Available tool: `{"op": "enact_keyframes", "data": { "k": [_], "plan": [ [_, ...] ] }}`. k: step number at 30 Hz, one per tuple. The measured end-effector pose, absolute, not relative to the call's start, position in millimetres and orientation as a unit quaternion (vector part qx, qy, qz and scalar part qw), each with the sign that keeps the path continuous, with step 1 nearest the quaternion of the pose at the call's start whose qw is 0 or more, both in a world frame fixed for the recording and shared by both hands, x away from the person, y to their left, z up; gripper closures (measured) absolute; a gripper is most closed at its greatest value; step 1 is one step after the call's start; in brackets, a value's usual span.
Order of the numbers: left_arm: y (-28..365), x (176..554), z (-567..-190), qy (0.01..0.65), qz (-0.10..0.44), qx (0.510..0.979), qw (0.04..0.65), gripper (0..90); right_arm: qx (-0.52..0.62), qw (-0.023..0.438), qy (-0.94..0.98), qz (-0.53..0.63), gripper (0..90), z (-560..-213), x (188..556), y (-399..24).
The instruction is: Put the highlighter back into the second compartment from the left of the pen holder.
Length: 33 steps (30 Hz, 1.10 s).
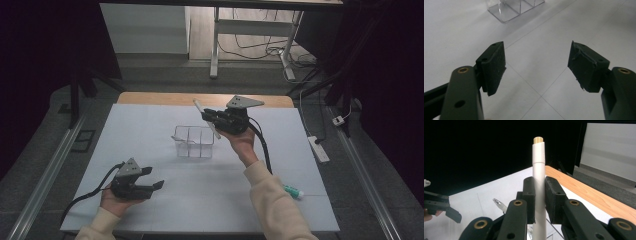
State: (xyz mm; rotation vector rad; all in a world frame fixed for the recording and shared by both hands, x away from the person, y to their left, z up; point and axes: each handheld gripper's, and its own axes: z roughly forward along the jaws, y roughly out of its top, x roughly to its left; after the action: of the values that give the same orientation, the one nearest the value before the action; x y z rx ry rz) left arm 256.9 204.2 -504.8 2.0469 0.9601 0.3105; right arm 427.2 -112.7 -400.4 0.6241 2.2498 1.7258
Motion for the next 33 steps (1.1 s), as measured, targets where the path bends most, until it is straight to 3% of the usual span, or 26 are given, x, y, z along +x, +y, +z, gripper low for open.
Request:
{"op": "enact_keyframes", "data": {
  "k": [20, 33],
  "plan": [
    [205.0, 257.3, -504.9, 0.382, 0.123, 0.817, 0.415, 30.1, 0.211, 0.122, 0.756, 0.607, 78.3, -409.1, 442.6, -91.1],
    [205.7, 257.8, -505.4, 0.383, 0.123, 0.817, 0.413, 29.6, 0.226, 0.111, 0.755, 0.605, 78.2, -431.9, 453.7, -72.5]
  ]
}}
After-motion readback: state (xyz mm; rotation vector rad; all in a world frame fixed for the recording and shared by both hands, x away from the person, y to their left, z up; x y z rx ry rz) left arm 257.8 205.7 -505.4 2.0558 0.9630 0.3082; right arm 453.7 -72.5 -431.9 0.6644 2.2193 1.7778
